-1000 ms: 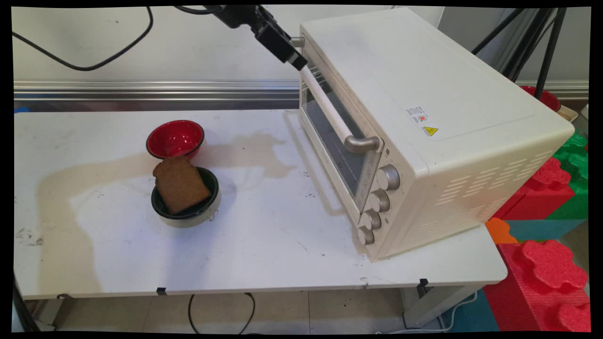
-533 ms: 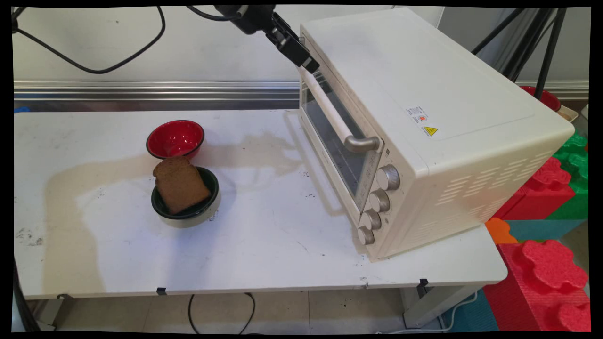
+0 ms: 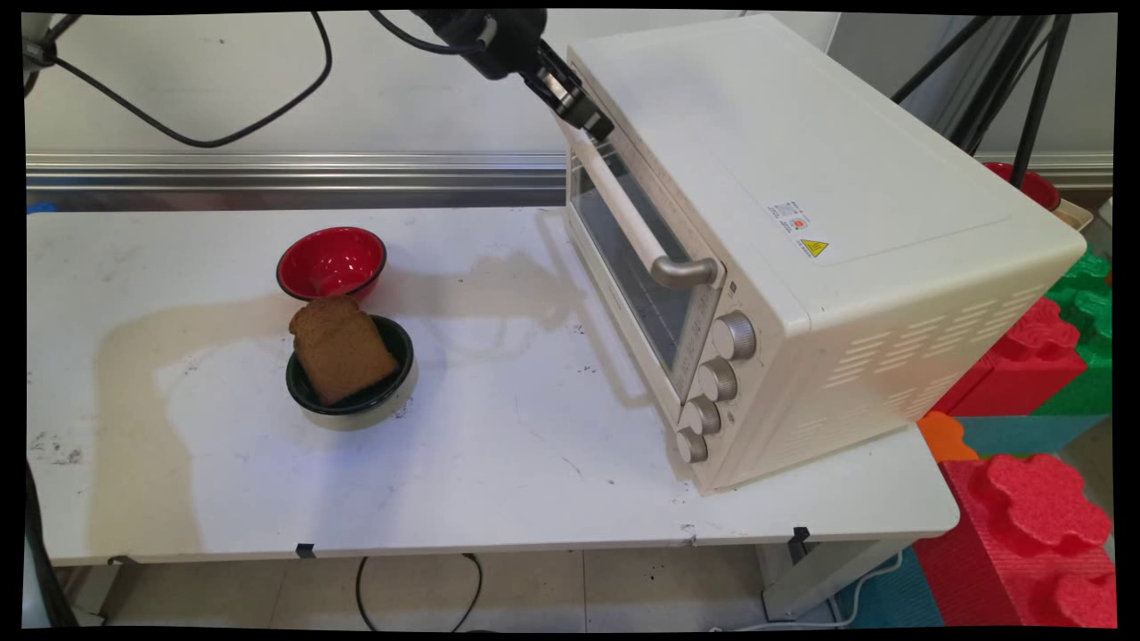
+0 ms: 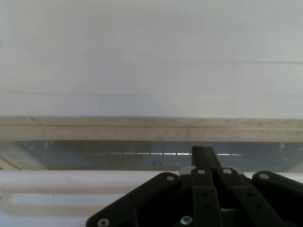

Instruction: Open the oven

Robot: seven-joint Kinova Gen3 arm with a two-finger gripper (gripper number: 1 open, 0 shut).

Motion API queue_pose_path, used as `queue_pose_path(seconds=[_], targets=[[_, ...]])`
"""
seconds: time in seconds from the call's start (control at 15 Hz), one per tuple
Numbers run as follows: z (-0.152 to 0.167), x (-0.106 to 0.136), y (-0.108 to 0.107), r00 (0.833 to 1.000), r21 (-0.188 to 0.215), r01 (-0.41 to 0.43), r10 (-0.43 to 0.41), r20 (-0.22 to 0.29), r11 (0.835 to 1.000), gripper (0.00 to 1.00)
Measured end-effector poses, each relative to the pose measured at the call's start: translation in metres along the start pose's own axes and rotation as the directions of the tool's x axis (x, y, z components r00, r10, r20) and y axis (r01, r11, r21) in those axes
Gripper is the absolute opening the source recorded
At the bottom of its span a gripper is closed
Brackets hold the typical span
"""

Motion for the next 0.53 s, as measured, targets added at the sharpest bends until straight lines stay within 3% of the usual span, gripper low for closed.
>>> queue_pose_path(seconds=[0.53], targets=[[0.029, -0.002, 0.002, 1.0, -0.004, 0.016, -0.016, 0.013, 1.0, 0.0]])
